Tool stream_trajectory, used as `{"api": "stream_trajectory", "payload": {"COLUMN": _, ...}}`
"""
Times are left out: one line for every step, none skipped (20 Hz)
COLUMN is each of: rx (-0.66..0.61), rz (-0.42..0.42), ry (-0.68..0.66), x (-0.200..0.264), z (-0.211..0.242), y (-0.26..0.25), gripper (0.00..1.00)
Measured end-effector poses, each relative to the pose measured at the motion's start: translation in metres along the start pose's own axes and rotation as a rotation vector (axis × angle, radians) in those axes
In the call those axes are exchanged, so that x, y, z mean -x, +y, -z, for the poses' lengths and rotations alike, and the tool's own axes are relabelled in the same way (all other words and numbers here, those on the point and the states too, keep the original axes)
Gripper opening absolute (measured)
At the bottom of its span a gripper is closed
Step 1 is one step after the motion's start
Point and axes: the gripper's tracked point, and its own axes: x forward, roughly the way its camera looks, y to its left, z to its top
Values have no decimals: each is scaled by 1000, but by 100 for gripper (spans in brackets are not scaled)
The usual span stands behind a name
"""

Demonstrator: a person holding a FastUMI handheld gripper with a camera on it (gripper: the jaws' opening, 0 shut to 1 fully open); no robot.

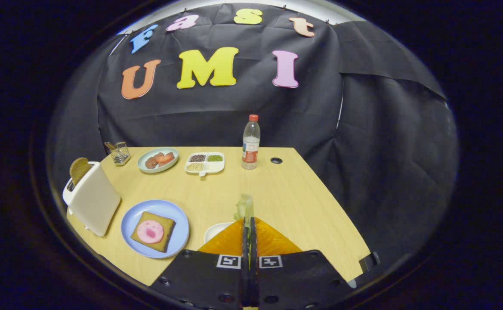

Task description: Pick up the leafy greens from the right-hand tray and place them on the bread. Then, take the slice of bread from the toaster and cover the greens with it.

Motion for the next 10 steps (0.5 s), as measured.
{"api": "stream_trajectory", "payload": {"rx": 6, "rz": -3, "ry": -9, "x": 7, "z": -3, "y": 8, "gripper": 1}}
{"api": "stream_trajectory", "payload": {"rx": 13, "rz": -9, "ry": -20, "x": 13, "z": -4, "y": 18, "gripper": 1}}
{"api": "stream_trajectory", "payload": {"rx": 22, "rz": -9, "ry": -30, "x": 18, "z": -5, "y": 27, "gripper": 1}}
{"api": "stream_trajectory", "payload": {"rx": 34, "rz": -12, "ry": -36, "x": 22, "z": -6, "y": 36, "gripper": 1}}
{"api": "stream_trajectory", "payload": {"rx": 40, "rz": -23, "ry": -44, "x": 27, "z": -5, "y": 47, "gripper": 0}}
{"api": "stream_trajectory", "payload": {"rx": 47, "rz": -25, "ry": -46, "x": 32, "z": -1, "y": 57, "gripper": 1}}
{"api": "stream_trajectory", "payload": {"rx": 48, "rz": -28, "ry": -48, "x": 34, "z": 1, "y": 66, "gripper": 1}}
{"api": "stream_trajectory", "payload": {"rx": 47, "rz": -35, "ry": -48, "x": 37, "z": 3, "y": 76, "gripper": 0}}
{"api": "stream_trajectory", "payload": {"rx": 47, "rz": -43, "ry": -47, "x": 38, "z": 5, "y": 86, "gripper": 0}}
{"api": "stream_trajectory", "payload": {"rx": 50, "rz": -51, "ry": -46, "x": 40, "z": 6, "y": 96, "gripper": 0}}
